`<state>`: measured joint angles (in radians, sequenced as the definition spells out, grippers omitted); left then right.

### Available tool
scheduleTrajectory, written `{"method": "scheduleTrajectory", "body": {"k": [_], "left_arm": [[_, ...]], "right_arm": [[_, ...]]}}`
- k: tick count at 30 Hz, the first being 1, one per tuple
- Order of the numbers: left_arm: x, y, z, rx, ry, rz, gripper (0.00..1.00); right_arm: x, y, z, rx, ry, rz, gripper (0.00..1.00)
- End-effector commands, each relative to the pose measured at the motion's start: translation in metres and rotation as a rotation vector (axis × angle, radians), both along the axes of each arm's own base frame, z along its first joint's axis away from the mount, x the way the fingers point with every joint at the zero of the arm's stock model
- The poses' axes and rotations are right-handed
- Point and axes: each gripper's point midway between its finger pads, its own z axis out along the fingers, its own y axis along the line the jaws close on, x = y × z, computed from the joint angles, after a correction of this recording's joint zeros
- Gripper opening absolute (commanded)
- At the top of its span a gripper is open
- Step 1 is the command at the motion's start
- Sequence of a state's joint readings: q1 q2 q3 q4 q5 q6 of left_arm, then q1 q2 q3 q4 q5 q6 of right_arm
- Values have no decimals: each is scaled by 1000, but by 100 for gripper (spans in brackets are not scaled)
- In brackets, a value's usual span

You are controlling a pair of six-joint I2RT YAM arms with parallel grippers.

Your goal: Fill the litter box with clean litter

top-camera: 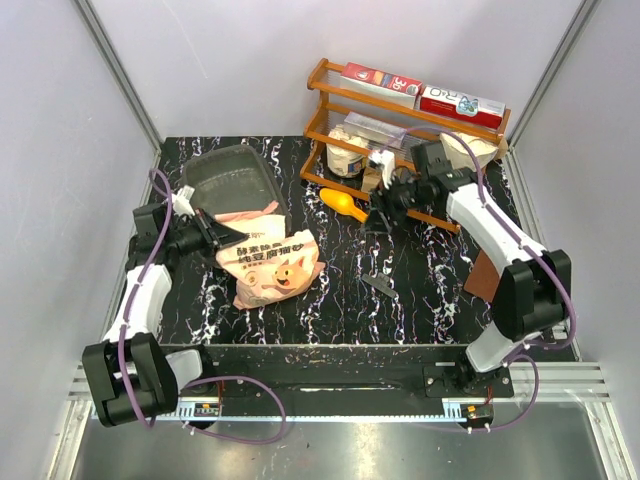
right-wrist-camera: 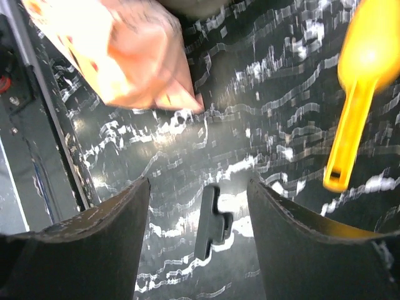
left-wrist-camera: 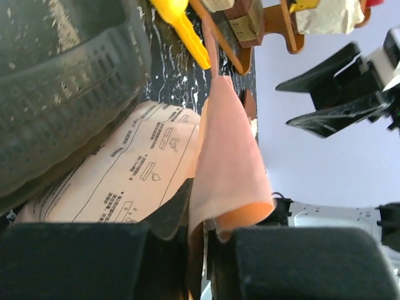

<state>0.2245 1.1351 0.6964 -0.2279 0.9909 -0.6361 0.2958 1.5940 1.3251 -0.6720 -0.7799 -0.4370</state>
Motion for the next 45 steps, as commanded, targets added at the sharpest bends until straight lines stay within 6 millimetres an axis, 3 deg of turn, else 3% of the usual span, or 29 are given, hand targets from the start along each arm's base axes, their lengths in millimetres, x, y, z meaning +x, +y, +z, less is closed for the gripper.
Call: {"method": "scheduleTrajectory", "body": {"k": [1,2,3,7,8,10,11,16,20,23,24,26,27,28,29,30,31,33,37,45], "left_arm": [[6,-6,61,62,-364,-118,10],[2,-7,63,80,-406,-133,10],[0,-8,64,89,-435,-140,9],[-24,-16,62,104,-507,-189,10],[-27,-16,60,116,-527,-199,11],[-35,-19,61,145,-575,-213,18],[-36,-20,62,159,-595,-218,18],[-35,-16,73,218,-588,-198,19],[-43,-17,71,250,-606,-241,18],[-48,-18,72,254,-596,-260,17],[-49,-18,72,257,-597,-264,17],[-48,-17,73,291,-618,-281,18],[-47,-16,74,309,-627,-287,21],[-42,-12,81,362,-681,-305,27],[-47,-12,78,372,-650,-323,33],[-45,-9,78,409,-657,-332,46],[-40,-5,85,485,-735,-369,50],[-44,-1,77,551,-719,-416,59],[-38,2,77,695,-822,-554,65],[-8,-15,81,783,-922,-644,66]], "right_arm": [[-3,44,47,61,-45,144,69],[-1,51,48,61,-39,157,69],[-4,67,62,68,-82,200,70],[-4,108,72,80,-180,302,73],[3,117,65,84,-172,300,75],[13,138,77,144,-199,302,75],[17,147,68,156,-176,314,77],[16,184,83,239,-189,381,82],[3,209,62,237,-168,433,82],[-2,219,57,252,-161,450,74],[-6,222,55,251,-162,459,59],[-5,224,58,238,-214,464,39],[-5,224,61,231,-234,463,30],[-5,222,71,233,-277,470,14],[-3,220,79,231,-312,469,8],[-6,218,85,230,-335,480,4],[-8,214,100,240,-393,496,0],[-12,212,114,254,-434,508,0],[-24,210,134,280,-470,531,0],[-46,216,145,295,-488,577,0]]}}
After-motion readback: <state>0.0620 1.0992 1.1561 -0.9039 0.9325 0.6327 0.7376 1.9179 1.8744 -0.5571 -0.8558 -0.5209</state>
